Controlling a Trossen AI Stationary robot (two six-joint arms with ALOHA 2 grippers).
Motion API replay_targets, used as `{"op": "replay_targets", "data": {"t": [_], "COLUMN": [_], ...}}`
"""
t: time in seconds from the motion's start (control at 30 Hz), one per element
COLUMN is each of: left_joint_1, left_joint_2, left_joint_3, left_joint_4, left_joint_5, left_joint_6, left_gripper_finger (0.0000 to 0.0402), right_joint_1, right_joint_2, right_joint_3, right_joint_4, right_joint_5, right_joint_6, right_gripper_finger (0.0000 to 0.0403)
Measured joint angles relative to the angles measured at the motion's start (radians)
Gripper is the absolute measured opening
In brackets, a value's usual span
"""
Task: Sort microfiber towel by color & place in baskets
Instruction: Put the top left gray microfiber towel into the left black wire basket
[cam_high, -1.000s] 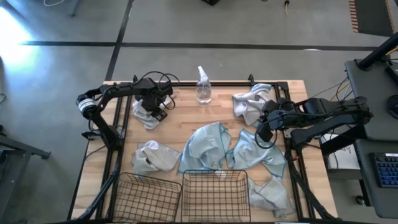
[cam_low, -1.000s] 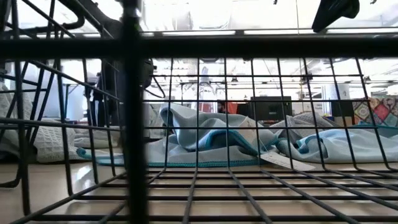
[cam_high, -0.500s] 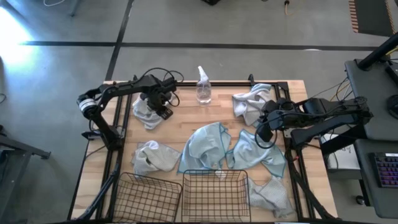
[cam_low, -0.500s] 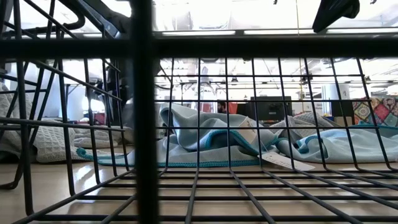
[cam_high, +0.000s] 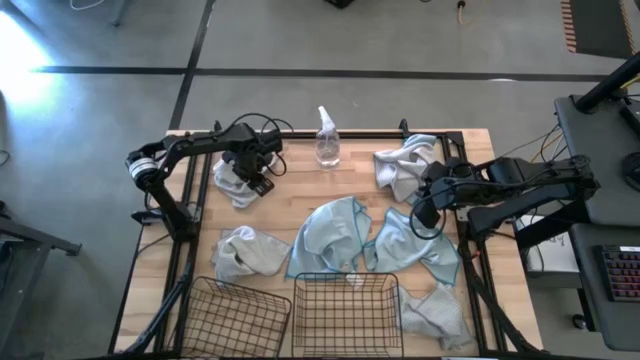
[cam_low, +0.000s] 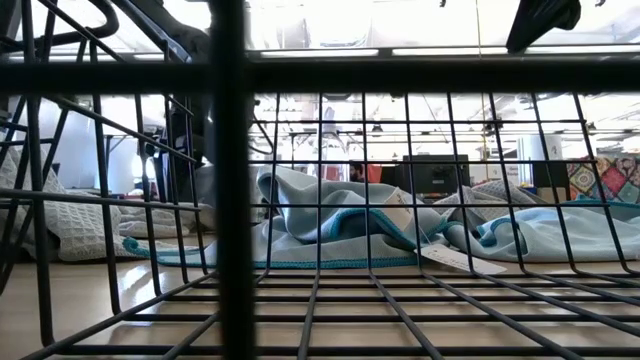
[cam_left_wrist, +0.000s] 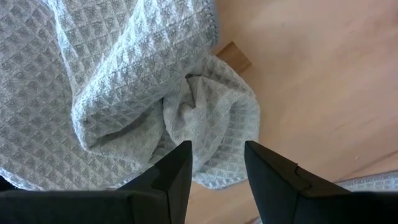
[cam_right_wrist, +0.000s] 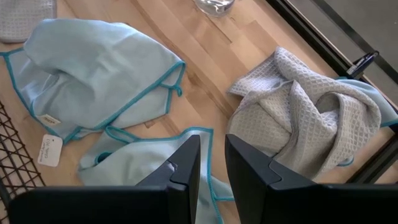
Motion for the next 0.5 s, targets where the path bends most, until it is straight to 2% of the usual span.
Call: {"op": "replay_targets", "data": {"t": [0.5], "left_joint_1": [0.0], "left_joint_2": [0.0], "left_joint_3": [-0.002], "left_joint_4": [0.003], "left_joint_5": [-0.001], "left_joint_6": [0.003], "left_gripper_finger": [0.0133], "right_joint_1": [0.0], "right_joint_2": [0.0], "right_joint_3": [0.0], "right_joint_4": [0.0], "right_joint_5": [0.0], "right_joint_6": [-0.01], "right_gripper_finger": [0.0068]}}
